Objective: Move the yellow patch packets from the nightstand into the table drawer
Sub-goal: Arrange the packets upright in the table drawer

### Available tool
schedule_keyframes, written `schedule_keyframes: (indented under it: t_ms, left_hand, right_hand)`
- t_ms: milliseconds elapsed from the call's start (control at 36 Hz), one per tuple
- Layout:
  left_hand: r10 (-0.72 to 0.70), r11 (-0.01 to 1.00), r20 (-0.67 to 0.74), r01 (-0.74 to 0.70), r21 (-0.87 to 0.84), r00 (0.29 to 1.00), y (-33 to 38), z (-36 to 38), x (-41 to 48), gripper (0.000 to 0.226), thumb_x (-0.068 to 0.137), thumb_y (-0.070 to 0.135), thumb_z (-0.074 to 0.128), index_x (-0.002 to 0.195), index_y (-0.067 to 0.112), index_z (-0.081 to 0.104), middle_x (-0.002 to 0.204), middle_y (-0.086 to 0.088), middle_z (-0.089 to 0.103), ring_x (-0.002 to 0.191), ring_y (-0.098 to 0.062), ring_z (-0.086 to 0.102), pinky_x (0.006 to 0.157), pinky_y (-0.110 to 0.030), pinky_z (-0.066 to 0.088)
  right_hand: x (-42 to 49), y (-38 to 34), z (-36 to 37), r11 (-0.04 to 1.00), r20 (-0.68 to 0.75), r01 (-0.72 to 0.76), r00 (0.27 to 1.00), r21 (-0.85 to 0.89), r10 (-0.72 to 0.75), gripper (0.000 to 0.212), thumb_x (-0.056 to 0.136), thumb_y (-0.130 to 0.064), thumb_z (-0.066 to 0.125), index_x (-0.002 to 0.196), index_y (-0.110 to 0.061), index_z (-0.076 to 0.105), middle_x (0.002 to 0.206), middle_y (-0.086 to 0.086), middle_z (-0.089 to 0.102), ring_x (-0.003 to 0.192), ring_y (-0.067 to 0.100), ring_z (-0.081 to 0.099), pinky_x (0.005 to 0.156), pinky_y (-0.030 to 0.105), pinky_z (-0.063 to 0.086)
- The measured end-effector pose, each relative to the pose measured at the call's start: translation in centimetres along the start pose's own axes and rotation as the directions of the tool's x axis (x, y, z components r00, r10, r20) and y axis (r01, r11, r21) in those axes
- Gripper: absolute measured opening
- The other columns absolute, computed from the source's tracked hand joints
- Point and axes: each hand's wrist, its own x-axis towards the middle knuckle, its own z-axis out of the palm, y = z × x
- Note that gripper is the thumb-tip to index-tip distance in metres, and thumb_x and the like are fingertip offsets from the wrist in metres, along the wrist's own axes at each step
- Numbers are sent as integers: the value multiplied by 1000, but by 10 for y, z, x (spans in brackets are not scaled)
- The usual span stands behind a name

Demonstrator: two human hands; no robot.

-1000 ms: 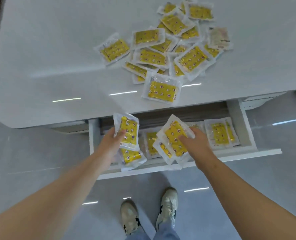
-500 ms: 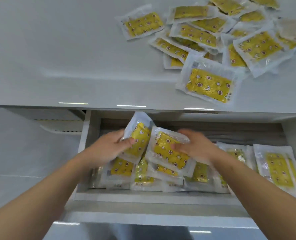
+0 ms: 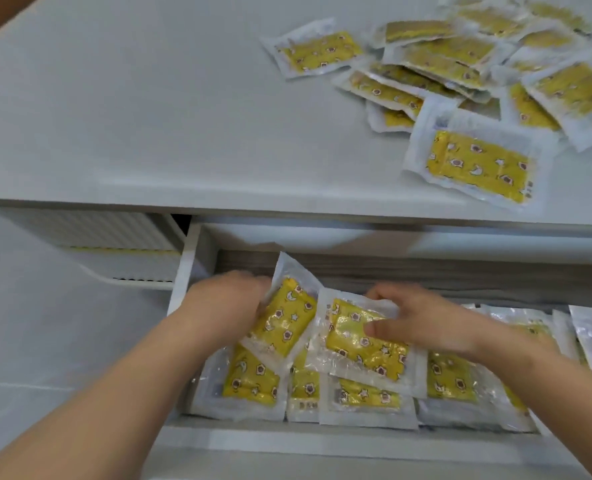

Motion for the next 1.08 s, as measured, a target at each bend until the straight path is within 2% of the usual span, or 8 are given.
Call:
schedule_keyframes:
  t_ms: [111, 250, 389, 472, 583, 694, 889, 1083]
  left_hand:
    - [-52, 998, 44, 50, 32, 998, -1, -5, 7, 15, 96, 20, 44, 100, 11, 55, 109, -5, 54, 100, -21, 54, 77, -27, 42]
    - [-62, 997, -98, 67, 48, 993, -2, -7, 9, 20, 93, 19, 45, 76, 14, 55, 89, -4, 60, 84, -19, 57, 69, -27, 44]
    - [-94, 965, -123, 61, -254, 988, -11, -14, 2, 25, 89, 21, 56, 68, 8, 53, 67, -3, 51, 60, -13, 42, 51, -22, 29]
    - [-97, 809, -55, 46, -586, 994, -15, -19, -4, 2, 83, 9, 63, 85, 9, 62, 79, -1, 68, 71, -14, 61, 67, -26, 49]
    - [-85, 548, 44, 83, -832, 995, -10, -19, -8, 21, 81, -8, 60, 85, 12, 56, 80, -9, 68, 71, -21, 63, 68, -32, 51]
    - [-151, 338, 49, 98, -936, 987, 2, -18, -8, 32, 81, -9, 60, 92, 21, 53, 84, -9, 66, 73, -20, 64, 60, -27, 50]
    - [-90, 364, 106, 132, -922, 990, 14, -16, -12, 67, 73, -18, 58, 121, 24, 38, 94, -9, 63, 86, -20, 62, 64, -29, 53]
    - [-13, 298, 136, 134, -945, 991, 61, -26, -9, 50, 73, -18, 48, 105, 20, 51, 95, -22, 62, 89, -33, 64, 78, -44, 54]
  right_hand:
    - [-1, -4, -2, 999, -8, 31, 999, -35, -31, 49, 89, -38, 58, 134, -27, 41, 138, -6, 42, 110, 8, 43, 86, 18, 34]
    - [-3, -6, -5, 996, 6, 54, 999, -69, -54, 33, 89, -34, 59, 118, -24, 47, 112, -6, 48, 99, 12, 47, 76, 23, 39]
    - [-5, -6, -7, 978, 22, 74, 997, -195, -71, 24, 84, -38, 64, 87, -28, 43, 100, -2, 39, 97, 17, 40, 76, 28, 35]
    - [-6, -4, -11, 964, -7, 89, 996, -250, -94, 27, 83, -38, 63, 78, -29, 39, 97, -1, 38, 98, 18, 35, 76, 29, 32]
    - [-12, -7, -24, 966, -94, 121, 985, -228, -145, 25, 84, -30, 63, 70, -24, 43, 79, -4, 43, 79, 17, 44, 59, 27, 32]
    - [-22, 1, -42, 995, -158, 85, 985, 60, -74, 14, 82, -15, 64, 81, -18, 51, 76, -2, 51, 66, 11, 48, 59, 26, 39]
    - [-37, 21, -49, 811, -94, 62, 996, 582, -9, 58, 81, 6, 63, 112, -37, 41, 106, 6, 66, 88, 22, 68, 73, 34, 58]
    - [-59, 50, -66, 668, -48, 8, 998, 744, 41, 51, 83, 14, 55, 111, -29, 50, 100, 10, 70, 88, 28, 70, 78, 44, 57]
